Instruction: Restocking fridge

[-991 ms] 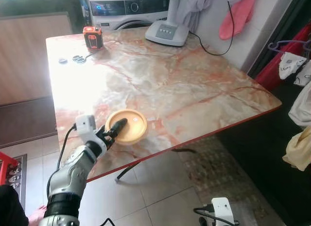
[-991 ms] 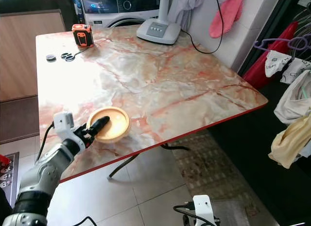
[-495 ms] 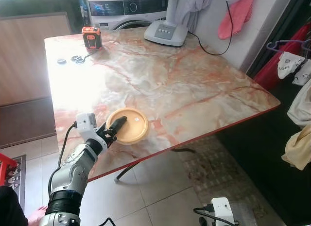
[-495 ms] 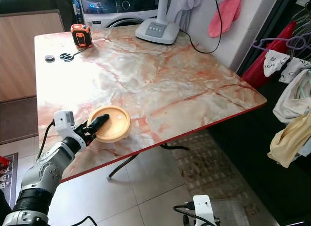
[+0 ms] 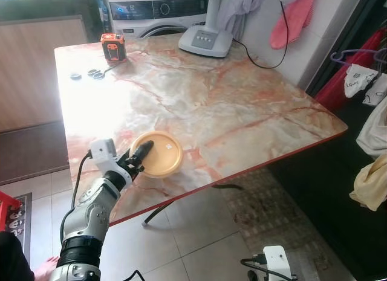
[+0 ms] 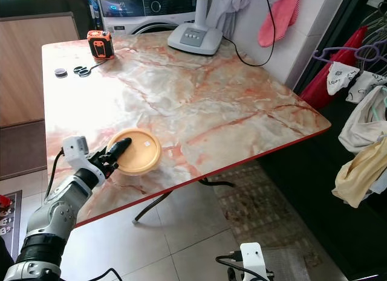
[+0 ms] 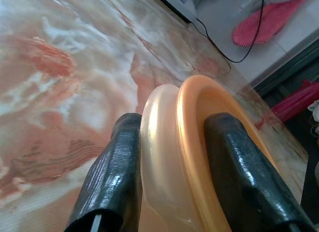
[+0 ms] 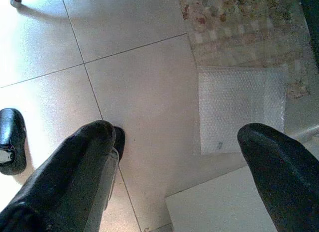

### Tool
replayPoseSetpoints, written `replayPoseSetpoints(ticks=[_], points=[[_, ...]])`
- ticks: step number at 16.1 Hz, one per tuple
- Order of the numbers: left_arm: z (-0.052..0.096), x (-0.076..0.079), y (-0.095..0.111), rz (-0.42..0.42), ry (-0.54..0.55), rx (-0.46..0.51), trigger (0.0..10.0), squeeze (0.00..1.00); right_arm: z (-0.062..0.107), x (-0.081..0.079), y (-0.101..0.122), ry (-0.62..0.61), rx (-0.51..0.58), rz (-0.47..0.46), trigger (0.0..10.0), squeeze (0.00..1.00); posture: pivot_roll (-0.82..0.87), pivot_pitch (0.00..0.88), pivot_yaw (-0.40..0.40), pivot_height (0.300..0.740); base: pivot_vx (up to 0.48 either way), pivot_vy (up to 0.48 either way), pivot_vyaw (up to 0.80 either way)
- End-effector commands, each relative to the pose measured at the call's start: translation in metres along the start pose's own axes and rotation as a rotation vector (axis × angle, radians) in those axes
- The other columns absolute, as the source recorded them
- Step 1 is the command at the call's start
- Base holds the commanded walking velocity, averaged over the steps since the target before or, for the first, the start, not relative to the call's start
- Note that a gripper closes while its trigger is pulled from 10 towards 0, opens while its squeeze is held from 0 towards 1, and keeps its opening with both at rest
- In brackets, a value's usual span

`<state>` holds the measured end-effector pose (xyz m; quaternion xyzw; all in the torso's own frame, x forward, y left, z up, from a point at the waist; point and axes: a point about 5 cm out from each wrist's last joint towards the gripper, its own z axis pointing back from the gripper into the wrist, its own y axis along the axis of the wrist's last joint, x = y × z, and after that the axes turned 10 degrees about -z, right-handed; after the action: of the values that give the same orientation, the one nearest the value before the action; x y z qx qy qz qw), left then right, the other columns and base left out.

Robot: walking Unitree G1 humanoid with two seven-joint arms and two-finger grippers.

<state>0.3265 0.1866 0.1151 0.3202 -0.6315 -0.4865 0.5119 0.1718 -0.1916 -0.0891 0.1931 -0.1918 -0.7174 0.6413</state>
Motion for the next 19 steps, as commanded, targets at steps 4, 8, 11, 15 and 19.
replayPoseSetpoints(ticks=[4, 8, 11, 15, 19], points=[[0.012, -0.001, 0.001, 0.11, 0.021, 0.047, 0.0, 0.0, 0.001, 0.005, -0.002, -0.014, -0.008, 0.006, 10.0, 0.0, 0.04, 0.074, -0.124, 0.74, 0.0, 0.0, 0.0], [0.024, 0.028, 0.033, 0.179, -0.079, 0.212, 0.0, 0.0, 0.001, 0.006, -0.002, -0.013, -0.01, 0.012, 10.0, 0.0, 0.04, 0.075, -0.126, 0.74, 0.0, 0.0, 0.0], [0.033, 0.047, 0.034, 0.239, -0.128, 0.215, 10.0, 0.0, 0.001, 0.007, -0.003, -0.011, -0.012, 0.017, 10.0, 0.0, 0.04, 0.077, -0.127, 0.74, 0.0, 0.0, 0.0], [0.045, 0.062, 0.022, 0.274, -0.131, 0.162, 10.0, 0.0, 0.002, 0.009, -0.004, -0.015, -0.014, 0.015, 10.0, 0.0, 0.04, 0.076, -0.129, 0.74, 0.0, 0.0, 0.0], [0.049, 0.058, 0.024, 0.258, -0.073, 0.17, 10.0, 0.0, 0.002, 0.01, -0.004, -0.016, 0.0, -0.002, 10.0, 0.0, 0.04, 0.074, -0.132, 0.74, 0.0, 0.0, 0.0]])
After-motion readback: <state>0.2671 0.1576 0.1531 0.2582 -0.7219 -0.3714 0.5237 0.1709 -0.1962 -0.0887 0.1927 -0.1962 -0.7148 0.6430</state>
